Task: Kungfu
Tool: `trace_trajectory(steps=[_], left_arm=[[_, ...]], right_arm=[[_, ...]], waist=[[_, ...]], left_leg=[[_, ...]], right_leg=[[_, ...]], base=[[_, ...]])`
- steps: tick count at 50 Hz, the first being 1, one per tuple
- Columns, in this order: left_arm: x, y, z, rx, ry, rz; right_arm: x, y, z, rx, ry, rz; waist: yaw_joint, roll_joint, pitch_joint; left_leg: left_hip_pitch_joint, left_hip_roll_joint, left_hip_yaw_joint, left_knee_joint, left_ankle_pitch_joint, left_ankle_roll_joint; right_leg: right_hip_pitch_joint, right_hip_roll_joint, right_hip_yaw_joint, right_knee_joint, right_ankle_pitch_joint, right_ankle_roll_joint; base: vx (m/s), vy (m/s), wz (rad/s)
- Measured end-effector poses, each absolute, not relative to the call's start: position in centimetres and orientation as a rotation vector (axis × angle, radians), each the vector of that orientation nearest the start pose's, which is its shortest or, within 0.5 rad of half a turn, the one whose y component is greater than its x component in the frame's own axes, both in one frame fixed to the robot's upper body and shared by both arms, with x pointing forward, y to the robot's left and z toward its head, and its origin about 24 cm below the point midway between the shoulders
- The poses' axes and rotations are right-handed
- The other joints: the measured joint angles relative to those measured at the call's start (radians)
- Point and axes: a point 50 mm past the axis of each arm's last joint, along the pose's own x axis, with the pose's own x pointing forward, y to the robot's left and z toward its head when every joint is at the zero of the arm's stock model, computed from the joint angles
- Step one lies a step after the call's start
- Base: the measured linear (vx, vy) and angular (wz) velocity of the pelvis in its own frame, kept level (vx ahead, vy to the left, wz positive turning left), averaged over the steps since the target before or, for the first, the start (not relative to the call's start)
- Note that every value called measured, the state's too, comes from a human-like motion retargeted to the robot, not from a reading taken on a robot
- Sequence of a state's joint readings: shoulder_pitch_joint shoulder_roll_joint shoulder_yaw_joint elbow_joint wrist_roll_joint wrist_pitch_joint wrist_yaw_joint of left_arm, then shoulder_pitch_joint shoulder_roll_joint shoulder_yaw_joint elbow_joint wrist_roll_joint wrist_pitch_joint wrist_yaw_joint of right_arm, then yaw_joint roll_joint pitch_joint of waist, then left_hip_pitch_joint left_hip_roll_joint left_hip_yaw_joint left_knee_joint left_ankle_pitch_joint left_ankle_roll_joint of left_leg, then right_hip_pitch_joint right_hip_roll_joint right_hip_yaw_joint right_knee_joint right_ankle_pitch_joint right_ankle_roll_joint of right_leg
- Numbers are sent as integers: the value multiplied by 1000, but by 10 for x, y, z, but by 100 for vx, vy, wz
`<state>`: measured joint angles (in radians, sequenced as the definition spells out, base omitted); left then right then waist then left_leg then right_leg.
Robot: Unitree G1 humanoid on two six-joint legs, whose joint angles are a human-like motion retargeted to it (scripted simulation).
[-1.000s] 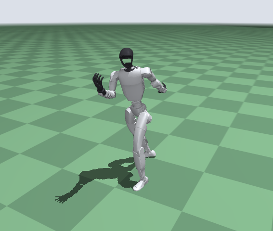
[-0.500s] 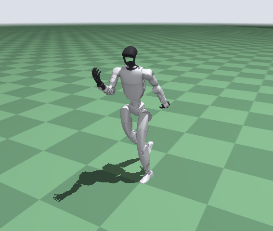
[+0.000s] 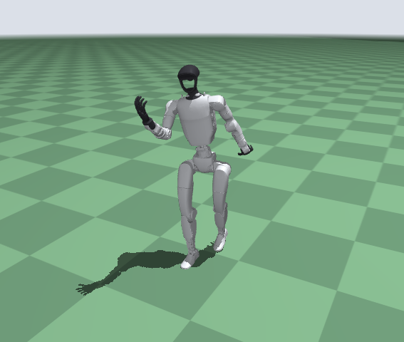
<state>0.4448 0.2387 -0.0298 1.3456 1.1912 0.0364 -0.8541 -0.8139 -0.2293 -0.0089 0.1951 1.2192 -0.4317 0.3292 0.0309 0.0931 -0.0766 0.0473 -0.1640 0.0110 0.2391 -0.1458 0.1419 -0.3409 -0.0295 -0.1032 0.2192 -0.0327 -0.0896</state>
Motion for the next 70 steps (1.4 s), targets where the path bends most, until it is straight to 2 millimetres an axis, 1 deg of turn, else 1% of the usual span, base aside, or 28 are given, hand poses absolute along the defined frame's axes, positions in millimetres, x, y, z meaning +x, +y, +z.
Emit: trace_trajectory(steps=[3,5,6,10,11,15,22,27,30,32,33,35,37,40,42,44,45,47,49,52,55,58,61,62,65,67,68,70], left_arm=[[-160,206,-131,160,2144,-1422],[-161,200,-130,144,2117,-1484],[-162,200,-130,163,2106,-1506],[-172,203,-126,197,2128,-1509],[-177,201,-124,174,2145,-1497],[-199,194,-114,65,2204,-1484],[-244,188,-88,-17,2350,-1375],[-260,184,-77,-77,2420,-1153],[-270,181,-71,-143,2435,-1001],[-265,185,-76,-128,2422,-870],[-262,187,-78,-113,2417,-801],[-253,198,-84,-69,2408,-645],[-238,212,-93,-38,2381,-511],[-192,236,-114,27,2286,-398],[-131,262,-134,157,2162,-388],[-65,282,-145,307,2005,-394],[-32,290,-148,387,1913,-398],[44,295,-148,574,1678,-462],[126,285,-135,754,1399,-551],[238,249,-90,978,918,-656],[322,206,-13,1140,389,-683],[365,178,84,1258,-112,-620],[372,167,186,1375,-566,-499],[367,166,218,1414,-705,-451],[338,165,298,1503,-1084,-296],[318,164,334,1534,-1285,-209],[309,163,347,-3150,2777,365],[296,160,364,-2990,2829,309]], right_arm=[[329,-163,269,925,-1014,498],[329,-167,268,929,-1015,470],[328,-170,268,924,-1019,460],[326,-179,269,901,-1039,451],[325,-180,270,901,-1046,448],[322,-186,276,905,-1077,427],[320,-193,283,841,-1111,407],[324,-197,278,827,-1082,383],[332,-187,267,852,-1016,387],[338,-187,256,851,-976,366],[341,-187,248,844,-949,351],[348,-190,225,818,-876,305],[355,-189,190,787,-744,255],[357,-187,122,709,-485,188],[352,-191,72,625,-266,128],[333,-197,11,518,42,82],[315,-199,-22,464,221,68],[261,-213,-84,349,612,-4],[196,-225,-126,247,964,-98],[87,-234,-161,111,1388,-208],[-17,-235,-168,17,1664,-237],[-107,-238,-153,-13,1865,-202],[-184,-237,-124,-16,2043,-171],[-208,-237,-111,27,-4156,340],[-274,-235,-63,-24,-3939,428],[-311,-228,-27,-101,-3779,593],[-326,-222,-11,-150,-3699,680],[-351,-206,20,-267,-3538,853]], waist=[[-39,-15,1],[-43,-46,-2],[-31,-66,-6],[15,-123,-12],[29,-126,-9],[80,-121,3],[236,-98,47],[249,-69,81],[288,-105,78],[313,-134,65],[327,-149,60],[341,-165,42],[303,-188,-6],[278,-236,-57],[255,-181,-74],[254,-148,-94],[254,-139,-105],[244,-145,-97],[202,-138,-68],[124,-108,-39],[30,-77,-7],[-86,-46,26],[-211,-27,74],[-248,-24,89],[-334,-25,122],[-372,-26,121],[-385,-25,117],[-402,-23,99]], left_leg=[[-64,22,69,188,226,-106],[-142,42,144,360,309,-216],[-180,66,199,442,324,-216],[-323,161,355,670,212,-141],[-360,170,363,680,204,-149],[-502,185,311,613,198,-239],[-584,278,254,97,207,-403],[-637,240,283,-194,136,-404],[-629,343,332,-144,124,-404],[-633,356,357,-46,82,-318],[-620,360,405,-32,85,-288],[-581,341,383,-56,194,-256],[-603,313,348,-6,245,-216],[-631,279,323,58,225,-170],[-630,359,288,108,170,-174],[-592,398,314,121,123,-155],[-573,400,322,123,102,-142],[-492,324,336,92,75,-104],[-392,248,335,37,66,-76],[-285,189,309,-24,59,-51],[-194,146,272,-63,54,-42],[-120,121,243,-78,40,-42],[-42,95,201,-88,14,-31],[-17,85,186,-92,4,-25],[53,58,153,-101,-34,-8],[84,42,142,-104,-58,-2],[94,38,141,-104,-68,-1],[106,29,139,-99,-87,-1]], right_leg=[[86,-40,-66,-13,-60,-3],[133,-64,-72,-30,-87,1],[150,-77,-76,-35,-99,5],[224,-92,-127,-60,-144,10],[242,-80,-130,-69,-152,9],[307,-20,-133,-97,-182,6],[421,89,-61,-113,-250,-16],[504,85,-91,-100,-300,40],[556,125,-43,-117,-293,20],[557,109,-26,-107,-261,62],[564,95,-21,-100,-239,88],[586,90,-7,-85,-175,147],[581,84,-12,-61,-64,224],[521,55,17,38,170,351],[473,149,-75,114,293,351],[427,159,-169,222,321,351],[407,133,-217,274,289,351],[388,36,-267,358,186,351],[372,-22,-298,391,98,340],[309,-28,-287,345,-21,298],[250,-48,-245,240,-84,235],[184,-58,-152,130,-95,156],[124,-62,-36,34,-15,119],[105,-62,-2,4,31,111],[54,-63,54,-80,102,113],[15,-75,32,-113,97,128],[-6,-76,16,-119,98,108],[-51,-89,-48,-109,88,76]], base=[[37,-37,91],[38,-51,78],[39,-52,46],[37,-53,29],[31,-45,8],[40,-50,-10],[42,-41,-69],[60,-17,-1],[74,-88,-106],[70,-55,-116],[94,-39,-93],[105,-33,-50],[114,-29,16],[97,-38,3],[44,-46,44],[74,-25,8],[87,4,14],[80,17,70],[68,5,136],[48,-10,134],[51,-19,115],[45,-30,88],[26,-20,63],[26,-31,26],[31,-35,-3],[32,-31,-21],[33,-36,-24],[31,-37,-8]])
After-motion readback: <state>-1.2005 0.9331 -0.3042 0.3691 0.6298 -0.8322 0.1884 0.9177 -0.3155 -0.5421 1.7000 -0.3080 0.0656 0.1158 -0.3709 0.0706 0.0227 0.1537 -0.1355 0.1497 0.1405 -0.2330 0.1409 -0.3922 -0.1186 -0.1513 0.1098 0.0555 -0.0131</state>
